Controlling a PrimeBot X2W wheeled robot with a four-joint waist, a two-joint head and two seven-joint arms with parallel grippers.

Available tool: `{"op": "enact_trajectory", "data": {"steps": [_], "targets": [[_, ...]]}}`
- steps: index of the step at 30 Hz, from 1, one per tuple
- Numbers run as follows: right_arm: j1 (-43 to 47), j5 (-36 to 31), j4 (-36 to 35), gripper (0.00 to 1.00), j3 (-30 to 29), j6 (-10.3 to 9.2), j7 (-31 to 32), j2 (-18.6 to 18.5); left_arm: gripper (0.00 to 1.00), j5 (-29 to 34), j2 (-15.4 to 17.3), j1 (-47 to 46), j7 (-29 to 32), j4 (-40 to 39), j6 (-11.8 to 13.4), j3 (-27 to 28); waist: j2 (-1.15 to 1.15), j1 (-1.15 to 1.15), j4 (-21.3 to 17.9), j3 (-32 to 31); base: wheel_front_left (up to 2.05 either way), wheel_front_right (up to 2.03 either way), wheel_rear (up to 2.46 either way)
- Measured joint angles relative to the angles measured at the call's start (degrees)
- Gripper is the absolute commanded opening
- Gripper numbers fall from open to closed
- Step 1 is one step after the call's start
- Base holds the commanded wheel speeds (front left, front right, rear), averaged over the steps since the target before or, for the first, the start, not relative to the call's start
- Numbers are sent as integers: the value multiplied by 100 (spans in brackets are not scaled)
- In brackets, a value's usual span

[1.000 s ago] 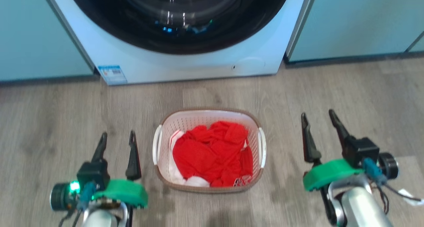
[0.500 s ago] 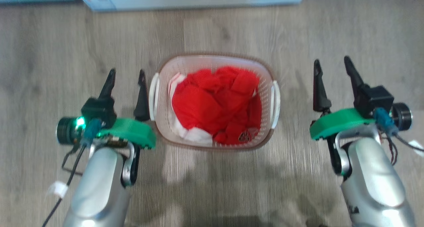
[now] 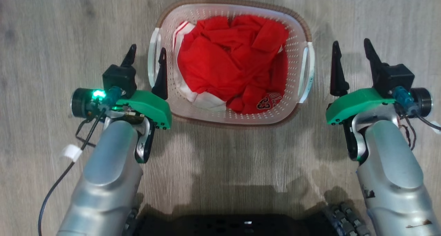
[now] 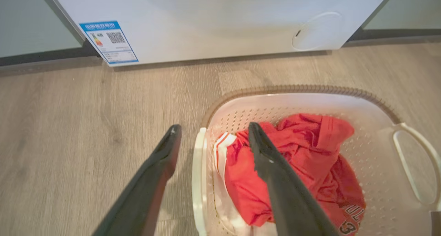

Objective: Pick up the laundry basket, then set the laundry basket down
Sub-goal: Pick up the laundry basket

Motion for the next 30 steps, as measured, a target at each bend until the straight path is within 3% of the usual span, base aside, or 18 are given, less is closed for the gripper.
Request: {"op": "enact_trajectory", "data": {"steps": [18, 30], "targets": [[-501, 286, 745, 100, 168, 0, 0, -44, 100, 2, -19, -1102, -7, 1692, -148, -341, 0, -1, 158, 849, 0, 0, 0], [-734, 374, 1047, 100, 296, 0, -1, -51, 100, -18, -35, -1590, -7, 2221, -198, -353, 1, -1, 192, 1183, 0, 0, 0]]}}
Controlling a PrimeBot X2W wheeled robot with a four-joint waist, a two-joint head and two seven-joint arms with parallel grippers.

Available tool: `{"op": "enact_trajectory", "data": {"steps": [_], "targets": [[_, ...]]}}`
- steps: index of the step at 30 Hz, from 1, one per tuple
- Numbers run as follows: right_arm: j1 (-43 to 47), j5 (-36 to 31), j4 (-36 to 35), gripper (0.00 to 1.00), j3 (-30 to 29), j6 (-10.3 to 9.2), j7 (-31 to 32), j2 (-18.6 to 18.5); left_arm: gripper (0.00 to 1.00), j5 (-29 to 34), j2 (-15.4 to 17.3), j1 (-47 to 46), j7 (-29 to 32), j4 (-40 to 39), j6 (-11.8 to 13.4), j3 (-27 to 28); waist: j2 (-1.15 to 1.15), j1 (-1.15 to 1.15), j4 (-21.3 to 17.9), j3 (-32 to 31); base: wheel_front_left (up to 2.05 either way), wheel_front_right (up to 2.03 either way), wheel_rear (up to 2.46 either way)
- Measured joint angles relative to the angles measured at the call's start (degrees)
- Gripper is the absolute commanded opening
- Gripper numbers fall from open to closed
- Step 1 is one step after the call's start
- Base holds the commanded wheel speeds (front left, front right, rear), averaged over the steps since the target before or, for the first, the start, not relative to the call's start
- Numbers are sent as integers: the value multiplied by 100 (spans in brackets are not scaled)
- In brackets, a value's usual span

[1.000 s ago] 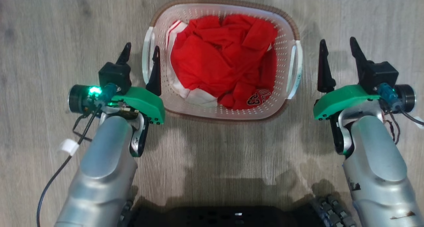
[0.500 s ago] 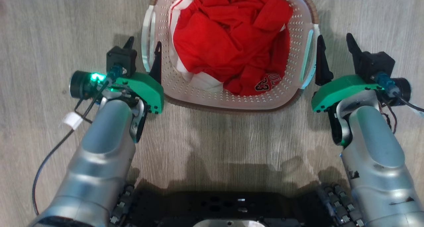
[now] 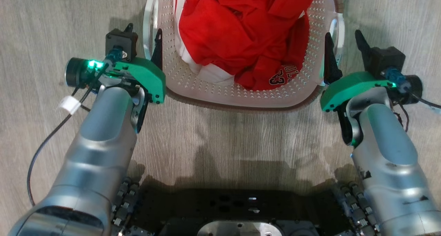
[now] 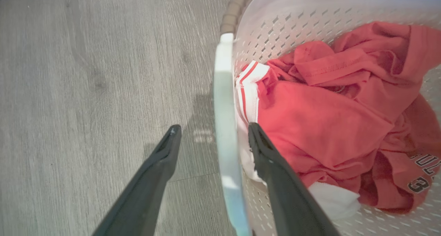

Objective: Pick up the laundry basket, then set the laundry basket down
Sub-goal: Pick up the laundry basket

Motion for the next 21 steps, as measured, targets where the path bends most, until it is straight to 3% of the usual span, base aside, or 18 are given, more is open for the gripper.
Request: {"op": "enact_trajectory", "data": {"steps": [21], "targets": [[-654, 222, 872, 99, 324, 0, 0, -36, 100, -587, -9, -577, 0, 577, 4, -764, 0, 0, 133, 268, 0, 0, 0]]}}
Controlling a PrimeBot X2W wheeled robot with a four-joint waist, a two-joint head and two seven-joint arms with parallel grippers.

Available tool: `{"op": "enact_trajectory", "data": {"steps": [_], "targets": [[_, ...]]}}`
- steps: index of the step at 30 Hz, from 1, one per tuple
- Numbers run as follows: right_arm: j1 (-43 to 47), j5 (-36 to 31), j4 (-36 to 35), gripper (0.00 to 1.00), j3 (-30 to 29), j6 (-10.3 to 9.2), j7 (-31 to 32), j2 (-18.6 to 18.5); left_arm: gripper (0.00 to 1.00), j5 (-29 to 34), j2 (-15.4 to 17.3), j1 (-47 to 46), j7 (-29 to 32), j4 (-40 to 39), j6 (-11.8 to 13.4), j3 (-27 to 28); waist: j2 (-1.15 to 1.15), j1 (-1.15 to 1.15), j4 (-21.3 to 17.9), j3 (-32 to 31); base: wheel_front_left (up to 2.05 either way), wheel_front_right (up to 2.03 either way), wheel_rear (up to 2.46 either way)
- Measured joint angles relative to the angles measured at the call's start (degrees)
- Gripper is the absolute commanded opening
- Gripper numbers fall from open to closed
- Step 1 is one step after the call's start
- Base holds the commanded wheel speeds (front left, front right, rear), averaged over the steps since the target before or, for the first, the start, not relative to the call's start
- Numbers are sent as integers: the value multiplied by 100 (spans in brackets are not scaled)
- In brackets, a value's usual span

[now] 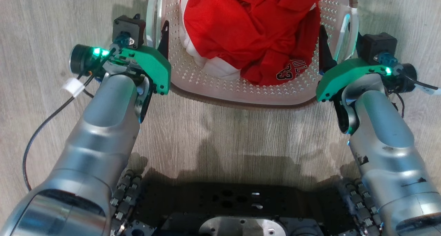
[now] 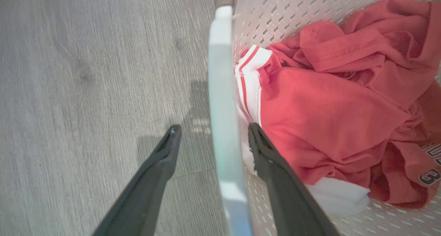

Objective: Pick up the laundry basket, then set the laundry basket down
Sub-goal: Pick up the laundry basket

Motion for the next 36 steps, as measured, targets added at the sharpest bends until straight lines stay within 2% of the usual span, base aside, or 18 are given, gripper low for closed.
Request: {"op": "enact_trajectory", "data": {"steps": [2, 7, 9, 11, 13, 15, 16, 18, 19, 36], "targets": [[-1, 22, 15, 93, 8, 0, 0, 0, 100, -1, 0, -37, 0, 0, 4, -48, 0, 0, -1, 4, 0, 0, 0], [-2, 24, 75, 73, 40, 0, 0, -1, 84, -59, 0, -48, 0, 11, 5, -145, 0, 0, -13, 12, 0, 0, 0], [-3, 25, 94, 55, 63, 0, 0, -1, 74, -59, 0, -53, 0, 20, 5, -163, 0, 0, -20, 9, 0, 0, 0], [-7, 58, 103, 47, 93, 0, 0, -1, 52, -59, 0, -65, 0, 31, 5, -177, 0, 0, -27, 5, 0, 0, 0], [-20, 85, 120, 39, 118, 0, 0, -1, 39, -59, -1, -77, 0, 44, 5, -201, 0, 0, -32, -2, 0, 0, 0], [-46, 114, 153, 31, 132, 0, 0, 1, 10, -59, -14, -87, 0, 54, -2, -264, 0, 0, -38, -14, 0, 0, 0], [-73, 129, 187, 24, 131, 0, 1, 1, 0, -60, -30, -87, 0, 62, -3, -282, 0, 0, -40, -24, 0, 0, 0], [-116, 155, 267, 4, 129, 0, 1, -4, 0, -62, -45, -87, 0, 80, -8, -304, 0, 0, -44, -53, 0, 0, 0], [-117, 175, 300, 0, 132, 0, 1, -4, 0, -63, -45, -87, 0, 94, -12, -310, 0, 0, -45, -73, 0, 0, 0], [-139, 616, 1185, 0, 467, -1, 1, 12, 0, -828, -69, 454, 1, 267, -18, -702, 0, 0, -66, -837, 0, 0, 0]]}}
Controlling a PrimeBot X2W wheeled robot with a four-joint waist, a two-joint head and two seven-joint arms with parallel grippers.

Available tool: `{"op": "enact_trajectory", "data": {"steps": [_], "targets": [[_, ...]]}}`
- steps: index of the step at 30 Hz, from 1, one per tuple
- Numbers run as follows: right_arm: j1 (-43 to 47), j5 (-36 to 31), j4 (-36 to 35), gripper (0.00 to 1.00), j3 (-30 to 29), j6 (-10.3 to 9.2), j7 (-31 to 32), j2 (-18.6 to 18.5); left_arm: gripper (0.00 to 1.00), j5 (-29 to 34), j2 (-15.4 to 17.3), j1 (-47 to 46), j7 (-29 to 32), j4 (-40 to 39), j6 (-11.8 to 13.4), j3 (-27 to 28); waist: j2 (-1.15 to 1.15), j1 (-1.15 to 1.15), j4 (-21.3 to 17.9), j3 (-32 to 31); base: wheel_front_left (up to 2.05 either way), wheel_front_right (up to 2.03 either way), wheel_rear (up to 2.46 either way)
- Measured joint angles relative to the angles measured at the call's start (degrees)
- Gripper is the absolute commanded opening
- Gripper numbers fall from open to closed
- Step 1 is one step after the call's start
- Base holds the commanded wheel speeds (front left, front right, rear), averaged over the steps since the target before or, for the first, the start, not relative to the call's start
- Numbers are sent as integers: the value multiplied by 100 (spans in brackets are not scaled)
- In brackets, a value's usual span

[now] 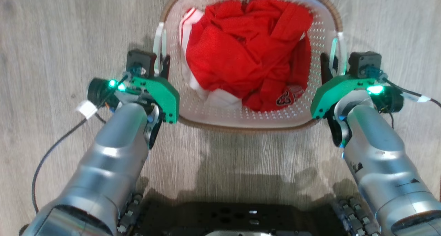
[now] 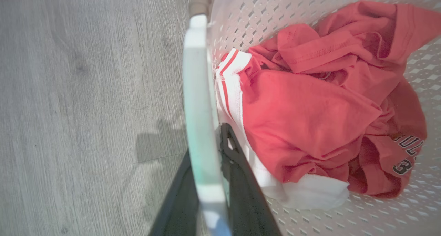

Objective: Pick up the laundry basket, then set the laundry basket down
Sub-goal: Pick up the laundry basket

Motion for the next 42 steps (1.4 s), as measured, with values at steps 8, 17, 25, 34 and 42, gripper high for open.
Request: {"op": "enact_trajectory", "data": {"steps": [8, 17, 25, 34, 42], "targets": [[11, 378, 485, 0, 427, 1, 1, 26, 0, -357, 0, 395, 0, 208, 16, -183, 0, 0, -84, -567, 0, 0, 0], [93, 1026, 1037, 0, 1094, 2, 2, 57, 0, -725, -4, 871, 0, 426, 16, -359, 0, 0, -172, -1278, 0, 0, 0], [586, 1868, 1221, 0, 1901, 2, 231, 97, 0, -1134, -8, 1494, 115, 675, 11, -662, 0, 0, -252, -2096, 0, 0, 0], [1074, 2582, 1306, 0, 2652, 2, 565, 93, 0, -1532, 5, 2051, 400, 756, 9, -956, 0, -1, -338, -3019, 0, 0, 0], [1506, 3058, 1400, 0, 3143, 2, 845, 94, 0, -1795, 15, 2499, 611, 829, 8, -1163, 0, -1, -364, -3728, 0, 0, 0]]}}
